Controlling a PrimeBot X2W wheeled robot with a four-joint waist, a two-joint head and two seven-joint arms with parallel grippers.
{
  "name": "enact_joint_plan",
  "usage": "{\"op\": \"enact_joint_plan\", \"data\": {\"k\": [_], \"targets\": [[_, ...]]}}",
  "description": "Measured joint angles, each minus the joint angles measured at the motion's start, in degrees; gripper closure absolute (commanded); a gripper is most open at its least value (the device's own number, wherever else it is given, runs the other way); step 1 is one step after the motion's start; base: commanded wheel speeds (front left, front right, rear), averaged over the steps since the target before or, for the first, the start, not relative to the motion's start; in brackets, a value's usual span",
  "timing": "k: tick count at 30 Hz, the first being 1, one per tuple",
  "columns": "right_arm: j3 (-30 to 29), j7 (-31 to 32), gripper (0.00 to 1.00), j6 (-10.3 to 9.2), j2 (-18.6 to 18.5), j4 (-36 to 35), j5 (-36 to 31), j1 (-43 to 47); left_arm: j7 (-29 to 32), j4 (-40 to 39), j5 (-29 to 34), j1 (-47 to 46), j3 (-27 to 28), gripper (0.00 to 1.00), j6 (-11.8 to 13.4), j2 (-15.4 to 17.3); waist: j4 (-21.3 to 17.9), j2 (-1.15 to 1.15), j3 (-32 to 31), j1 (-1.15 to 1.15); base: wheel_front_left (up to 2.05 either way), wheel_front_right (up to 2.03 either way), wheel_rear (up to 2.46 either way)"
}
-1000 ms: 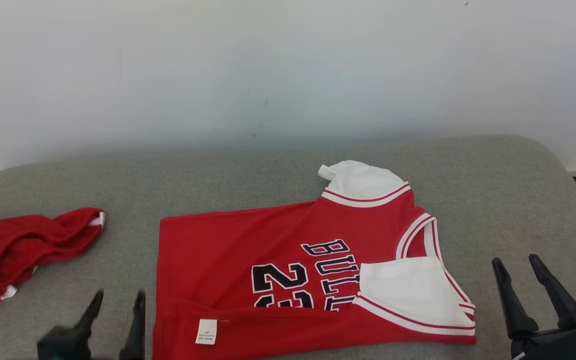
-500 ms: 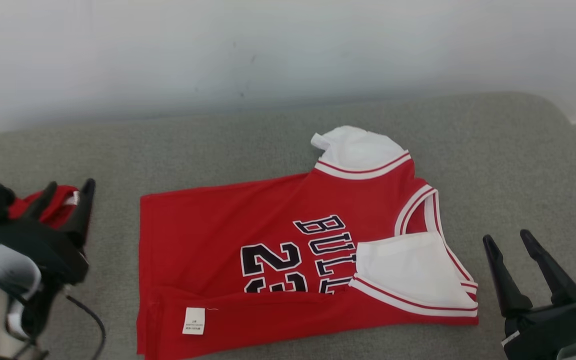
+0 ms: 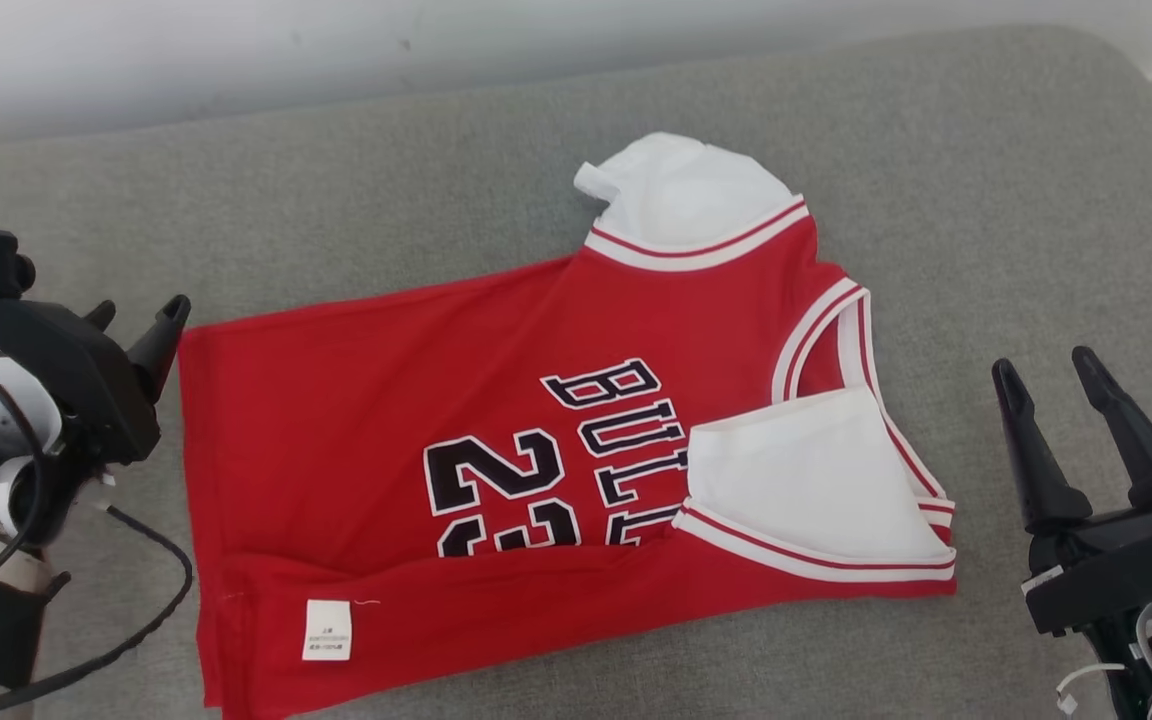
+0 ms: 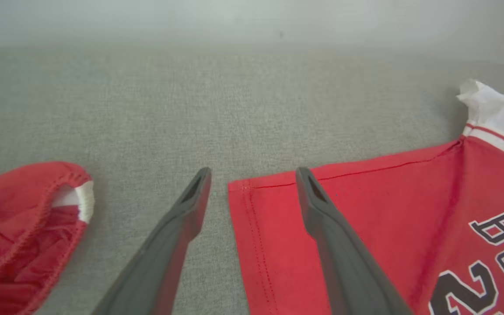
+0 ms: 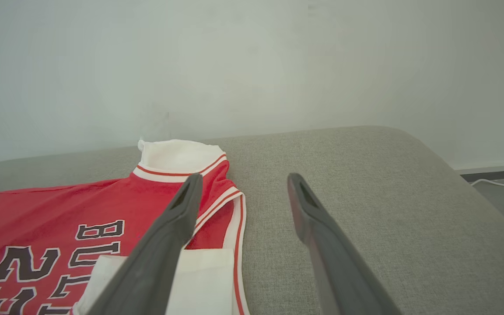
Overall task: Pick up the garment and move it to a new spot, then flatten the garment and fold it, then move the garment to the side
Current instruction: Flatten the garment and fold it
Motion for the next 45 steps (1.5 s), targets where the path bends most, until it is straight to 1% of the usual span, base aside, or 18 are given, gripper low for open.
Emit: {"op": "enact_joint_plan", "data": {"k": [2, 4, 6, 17, 19, 20, 21, 22, 23, 26, 28, 30, 33, 36, 38, 41, 42, 45], "targets": [[-0.01, 0.01, 0.0, 0.01, -0.01, 0.25, 0.0, -0.64, 1.05, 1.91, 0.36, -0.73, -0.93, 0.0, -0.01, 0.42, -0.39, 0.0, 1.29, 0.0, 0.0, 0.0, 0.0], [0.01, 0.01, 0.0, 0.02, -0.02, 0.64, 0.0, -1.16, 2.41, 3.72, 2.18, -1.11, -2.75, 0.0, -0.03, 1.57, -0.76, 0.0, 2.42, -0.01, 0.0, 0.0, 0.0], [-0.08, -0.01, 0.0, 0.09, -0.01, 0.92, 0.0, -1.72, 3.11, 5.49, 2.6, -1.46, -3.21, 0.0, -0.02, 2.05, -1.12, 0.0, 3.32, -0.01, 0.0, 0.0, 0.0], [0.29, -0.08, 0.0, 0.34, 0.21, 2.41, -0.01, -2.53, 3.38, 9.67, 1.29, -4.38, -6.39, 0.0, -0.03, 1.79, -1.89, -0.01, 4.8, -0.02, 0.0, 0.0, 0.0], [0.45, -0.11, 0.0, 0.35, 0.22, 2.45, -0.01, -2.54, 3.27, 10.14, -0.13, -4.73, -6.57, 0.0, -0.03, 1.88, -1.95, -0.01, 4.95, -0.02, 0.0, 0.0, 0.0], [0.51, -0.12, 0.0, 0.49, 0.23, 2.58, -0.01, -2.6, 3.03, 10.48, -0.26, -5.13, -7.0, 0.05, -0.03, 1.94, -1.99, -0.01, 5.03, -0.02, 0.0, 0.0, 0.0], [0.48, -0.12, 0.0, 0.49, 0.22, 2.59, -0.01, -2.6, 2.72, 10.48, -0.25, -5.43, -7.51, 0.64, -0.03, 2.1, -2.0, -0.01, 5.12, -0.02, 0.0, 0.0, 0.0], [0.48, -0.12, 0.0, 0.51, 0.22, 2.64, -0.01, -2.6, 2.27, 10.53, -0.21, -5.76, -7.87, 0.87, -0.03, 2.11, -1.99, -0.01, 5.25, -0.02, 0.0, 0.0, 0.0], [0.57, -0.11, 0.0, 0.53, 0.21, 2.77, -0.01, -2.7, 1.81, 10.57, -0.1, -6.07, -8.35, 1.0, -0.03, 2.12, -1.95, -0.01, 5.36, -0.02, 0.0, 0.0, 0.0], [1.23, 0.1, 0.0, 1.3, 0.2, 3.31, 0.01, -3.74, 0.99, 10.57, -0.38, -6.96, -9.4, 1.0, -0.03, 1.82, -1.65, -0.01, 5.73, -0.02, 0.0, 0.0, 0.0], [1.8, 1.31, 0.0, 1.89, 0.14, 4.53, 0.01, -6.69, 0.4, 10.66, -0.56, -7.47, -10.09, 1.0, -0.03, 1.3, -1.27, -0.01, 5.96, -0.02, 0.0, 0.0, 0.0], [2.27, 2.83, 0.0, 2.77, 0.16, 6.01, 0.49, -11.48, -0.19, 10.66, -0.64, -7.9, -11.2, 1.0, -0.03, 0.9, -0.82, -0.01, 6.18, -0.02, 0.0, 0.0, 0.0], [4.0, 6.14, 0.0, 4.16, 0.32, 9.64, 0.56, -20.93, -0.79, 10.87, -1.13, -8.73, -12.44, 1.0, -0.03, 0.25, -0.02, -0.01, 6.59, -0.02, 0.0, 0.0, 0.0], [6.9, 10.66, 0.0, 5.23, 0.86, 14.21, 0.37, -29.87, -1.32, 11.1, -1.52, -9.9, -13.72, 1.0, -0.03, -0.66, 0.96, -0.01, 7.04, -0.01, 0.0, 0.0, 0.0], [8.55, 13.3, 0.0, 6.46, 1.86, 17.49, 0.53, -34.44, -1.82, 11.27, -1.69, -10.65, -14.56, 1.0, -0.03, -1.03, 1.64, -0.01, 7.39, -0.01, 0.0, 0.0, 0.0], [10.72, 17.49, 0.0, 7.6, 3.68, 23.47, 0.54, -40.64, -2.32, 11.72, -2.15, -11.67, -15.68, 1.0, -0.03, -1.82, 2.76, -0.01, 7.97, -0.01, 0.0, 0.0, 0.0], [11.13, 18.56, 0.0, 7.68, 4.22, 25.47, 0.53, -42.46, -2.61, 11.94, -2.22, -11.97, -16.18, 1.0, -0.03, -2.18, 3.15, -0.01, 8.16, -0.01, 0.0, 0.0, 0.0], [12.37, 21.94, 0.0, 8.58, 4.89, 31.23, 0.41, -47.05, -3.34, 12.18, -3.65, -12.83, -17.2, 1.0, -0.03, -3.28, 4.37, -0.01, 8.69, -0.01, 0.0, 0.0, 0.0]]}}
